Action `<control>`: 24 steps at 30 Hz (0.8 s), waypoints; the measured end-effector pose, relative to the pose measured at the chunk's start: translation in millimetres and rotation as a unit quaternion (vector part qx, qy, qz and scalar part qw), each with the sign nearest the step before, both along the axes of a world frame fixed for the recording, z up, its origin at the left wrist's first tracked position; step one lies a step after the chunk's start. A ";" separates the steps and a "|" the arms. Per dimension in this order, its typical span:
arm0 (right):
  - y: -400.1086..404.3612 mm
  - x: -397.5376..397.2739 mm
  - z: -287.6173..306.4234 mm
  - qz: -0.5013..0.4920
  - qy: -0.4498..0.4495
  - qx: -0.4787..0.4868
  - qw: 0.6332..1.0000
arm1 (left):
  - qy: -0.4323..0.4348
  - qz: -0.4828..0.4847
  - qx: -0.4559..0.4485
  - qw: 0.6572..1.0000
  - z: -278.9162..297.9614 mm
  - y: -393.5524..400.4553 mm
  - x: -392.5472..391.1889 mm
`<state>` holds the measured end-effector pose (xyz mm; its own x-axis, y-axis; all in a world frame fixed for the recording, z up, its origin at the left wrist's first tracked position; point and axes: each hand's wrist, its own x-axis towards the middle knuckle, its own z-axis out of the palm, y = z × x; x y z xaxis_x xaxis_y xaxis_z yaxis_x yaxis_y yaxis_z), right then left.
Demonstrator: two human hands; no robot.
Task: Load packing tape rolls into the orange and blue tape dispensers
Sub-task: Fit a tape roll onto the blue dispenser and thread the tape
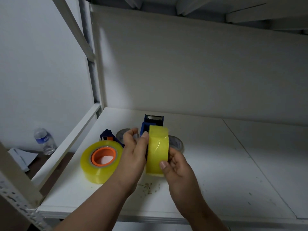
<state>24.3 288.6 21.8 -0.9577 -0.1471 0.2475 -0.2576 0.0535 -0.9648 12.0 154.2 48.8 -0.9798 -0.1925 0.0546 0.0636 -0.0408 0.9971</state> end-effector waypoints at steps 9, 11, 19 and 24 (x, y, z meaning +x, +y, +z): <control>-9.9 0.2 -4.8 -0.028 -0.002 0.007 1.000 | -0.030 -0.084 0.146 0.985 -8.5 -2.6 -2.2; -10.7 -0.8 -8.1 -0.024 -0.020 -0.020 0.999 | -0.027 -0.106 0.168 0.980 -11.0 -4.7 -2.4; -6.1 -6.2 -17.6 0.072 -0.068 -0.123 0.987 | -0.043 -0.142 0.167 0.975 -17.8 -10.9 0.4; -3.8 -7.5 -20.1 0.096 -0.088 -0.136 0.982 | -0.079 -0.141 0.156 0.975 -21.3 -11.7 -1.2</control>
